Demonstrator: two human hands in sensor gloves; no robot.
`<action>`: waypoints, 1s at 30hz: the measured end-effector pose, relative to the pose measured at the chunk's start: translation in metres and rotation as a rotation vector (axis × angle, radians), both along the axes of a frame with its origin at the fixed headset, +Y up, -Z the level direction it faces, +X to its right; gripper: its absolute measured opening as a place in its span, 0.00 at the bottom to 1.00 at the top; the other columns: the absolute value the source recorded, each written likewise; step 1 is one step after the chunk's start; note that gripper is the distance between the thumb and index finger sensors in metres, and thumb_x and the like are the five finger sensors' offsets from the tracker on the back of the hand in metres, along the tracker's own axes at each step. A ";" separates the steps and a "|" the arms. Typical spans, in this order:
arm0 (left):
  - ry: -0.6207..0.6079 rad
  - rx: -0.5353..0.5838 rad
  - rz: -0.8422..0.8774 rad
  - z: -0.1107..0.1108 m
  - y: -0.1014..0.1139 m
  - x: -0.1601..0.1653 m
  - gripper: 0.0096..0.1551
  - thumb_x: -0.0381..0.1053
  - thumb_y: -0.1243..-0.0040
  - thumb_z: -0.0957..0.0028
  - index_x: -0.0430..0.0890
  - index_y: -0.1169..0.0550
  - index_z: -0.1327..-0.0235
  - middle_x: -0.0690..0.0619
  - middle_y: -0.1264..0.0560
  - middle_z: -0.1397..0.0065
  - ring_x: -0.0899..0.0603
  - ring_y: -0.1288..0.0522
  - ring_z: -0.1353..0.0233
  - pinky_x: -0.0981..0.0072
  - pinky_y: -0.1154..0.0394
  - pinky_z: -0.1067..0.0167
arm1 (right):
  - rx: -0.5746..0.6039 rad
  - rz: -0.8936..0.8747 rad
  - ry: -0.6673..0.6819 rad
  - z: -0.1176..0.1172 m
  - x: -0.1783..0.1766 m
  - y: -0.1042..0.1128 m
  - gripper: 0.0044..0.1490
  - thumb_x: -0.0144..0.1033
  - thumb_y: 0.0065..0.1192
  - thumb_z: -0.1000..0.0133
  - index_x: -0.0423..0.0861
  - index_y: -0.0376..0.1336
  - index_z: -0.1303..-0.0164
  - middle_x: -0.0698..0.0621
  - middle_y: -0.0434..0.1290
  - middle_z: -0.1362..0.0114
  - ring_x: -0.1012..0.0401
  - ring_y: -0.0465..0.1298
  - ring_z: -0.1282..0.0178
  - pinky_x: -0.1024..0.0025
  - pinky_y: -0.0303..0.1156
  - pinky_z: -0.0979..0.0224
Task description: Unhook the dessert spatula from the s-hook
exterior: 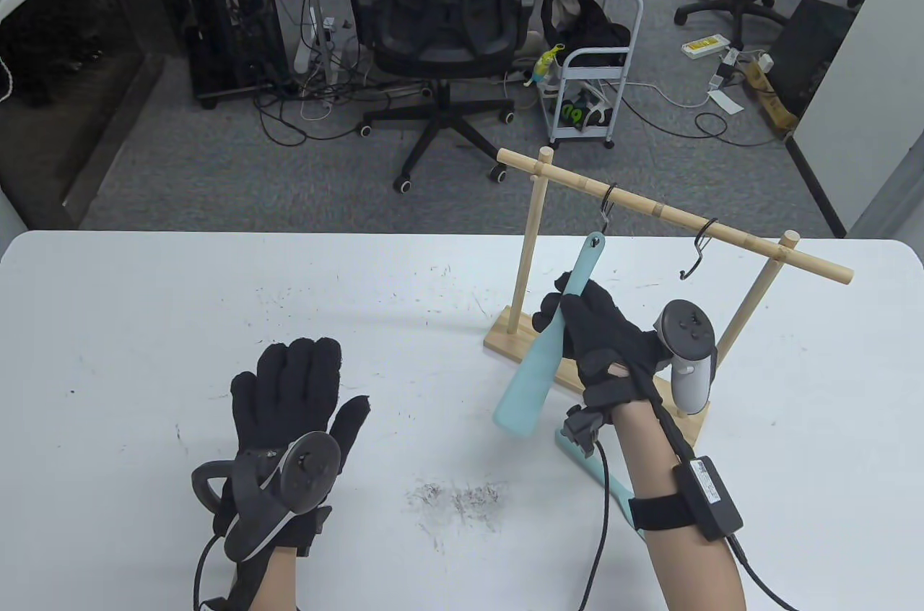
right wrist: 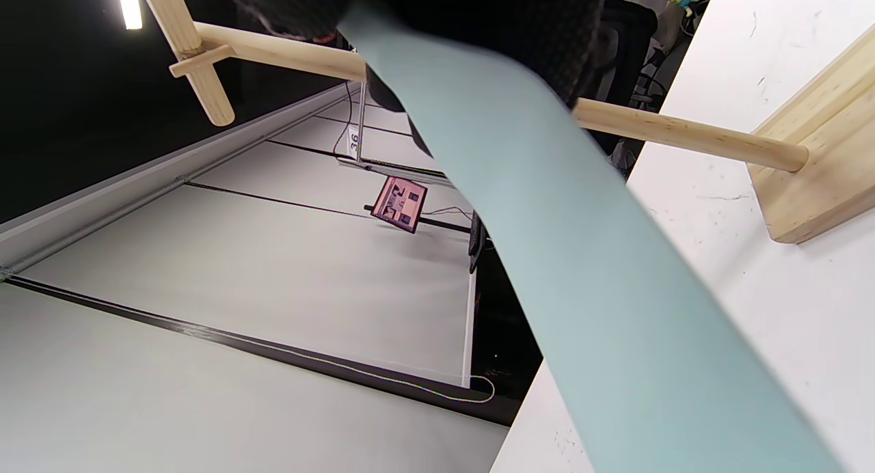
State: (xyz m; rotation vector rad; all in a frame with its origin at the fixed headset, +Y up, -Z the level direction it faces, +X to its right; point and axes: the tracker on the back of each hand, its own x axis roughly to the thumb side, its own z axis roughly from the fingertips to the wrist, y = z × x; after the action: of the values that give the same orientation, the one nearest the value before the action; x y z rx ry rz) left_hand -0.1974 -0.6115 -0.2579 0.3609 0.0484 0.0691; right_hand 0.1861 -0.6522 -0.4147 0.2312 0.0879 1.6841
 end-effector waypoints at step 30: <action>-0.020 0.004 0.004 0.001 -0.002 0.002 0.46 0.76 0.55 0.42 0.61 0.43 0.10 0.52 0.36 0.07 0.37 0.40 0.09 0.31 0.41 0.17 | -0.094 0.227 0.242 0.060 -0.012 -0.051 0.39 0.42 0.58 0.41 0.44 0.53 0.21 0.45 0.74 0.33 0.49 0.81 0.45 0.51 0.76 0.38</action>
State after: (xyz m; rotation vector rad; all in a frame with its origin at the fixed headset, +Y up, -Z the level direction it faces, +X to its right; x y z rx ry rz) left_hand -0.1959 -0.6135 -0.2569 0.3645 0.0291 0.0770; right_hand 0.1741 -0.7028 -0.3549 0.3644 0.3854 1.8653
